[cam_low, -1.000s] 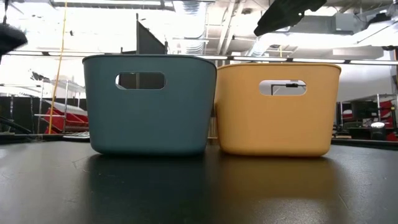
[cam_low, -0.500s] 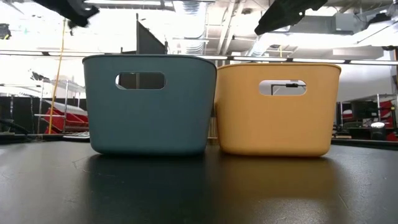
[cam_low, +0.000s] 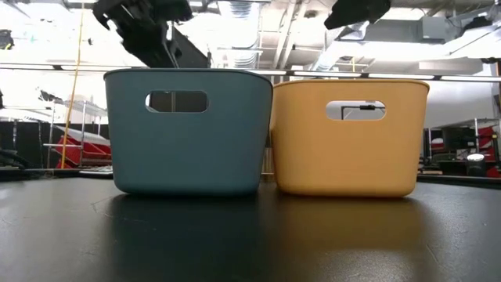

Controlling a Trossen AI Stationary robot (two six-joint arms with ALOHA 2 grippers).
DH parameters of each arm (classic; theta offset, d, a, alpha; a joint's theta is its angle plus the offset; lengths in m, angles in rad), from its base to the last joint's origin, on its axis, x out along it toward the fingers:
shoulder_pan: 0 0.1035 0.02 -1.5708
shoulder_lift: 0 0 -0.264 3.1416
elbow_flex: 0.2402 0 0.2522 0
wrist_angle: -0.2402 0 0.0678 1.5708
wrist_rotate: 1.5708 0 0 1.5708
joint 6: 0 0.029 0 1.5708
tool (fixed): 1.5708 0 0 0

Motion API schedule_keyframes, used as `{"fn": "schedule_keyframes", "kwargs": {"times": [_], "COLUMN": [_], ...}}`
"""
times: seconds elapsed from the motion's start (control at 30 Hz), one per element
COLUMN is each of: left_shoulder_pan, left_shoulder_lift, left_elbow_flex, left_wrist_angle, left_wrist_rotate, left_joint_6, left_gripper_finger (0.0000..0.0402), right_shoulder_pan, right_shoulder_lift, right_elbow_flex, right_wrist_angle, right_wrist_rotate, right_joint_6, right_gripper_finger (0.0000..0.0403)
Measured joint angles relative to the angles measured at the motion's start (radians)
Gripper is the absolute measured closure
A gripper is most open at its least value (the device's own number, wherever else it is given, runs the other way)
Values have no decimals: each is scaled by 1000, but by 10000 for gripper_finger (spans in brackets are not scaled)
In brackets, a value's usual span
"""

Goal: Sort batteries
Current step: Put the black battery into the blue bin, then return to Home Position

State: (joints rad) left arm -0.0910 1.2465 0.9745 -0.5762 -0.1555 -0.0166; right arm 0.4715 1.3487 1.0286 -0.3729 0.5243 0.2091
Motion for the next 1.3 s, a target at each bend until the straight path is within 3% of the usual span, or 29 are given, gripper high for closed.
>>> {"fn": "schedule_keyframes", "kwargs": {"times": [0.13,0.27,0.57,0.73,0.97,1.07,1.23,1.3], "left_shoulder_pan": [77,107,110,110,77,54,-10,-32], "left_shoulder_lift": [47,87,74,30,-127,-206,-373,-452], "left_elbow_flex": [0,0,0,0,0,0,-86,-149], "left_wrist_angle": [10,17,5,5,75,80,159,213], "left_wrist_rotate": [96,115,64,61,59,54,-20,-29], "left_joint_6": [49,65,95,107,142,155,154,154], "left_gripper_finger": [362,360,195,171,217,259,348,384], "right_shoulder_pan": [8,8,7,4,15,-5,-22,-25], "right_shoulder_lift": [0,0,0,0,0,-1,-53,-94], "right_elbow_flex": [0,0,0,0,0,-5,-121,-186], "right_wrist_angle": [10,18,17,36,199,220,484,555], "right_wrist_rotate": [0,0,0,11,26,26,-42,-61], "right_joint_6": [0,3,2,-42,-250,-303,-427,-444], "right_gripper_finger": [218,218,218,218,244,283,379,393]}}
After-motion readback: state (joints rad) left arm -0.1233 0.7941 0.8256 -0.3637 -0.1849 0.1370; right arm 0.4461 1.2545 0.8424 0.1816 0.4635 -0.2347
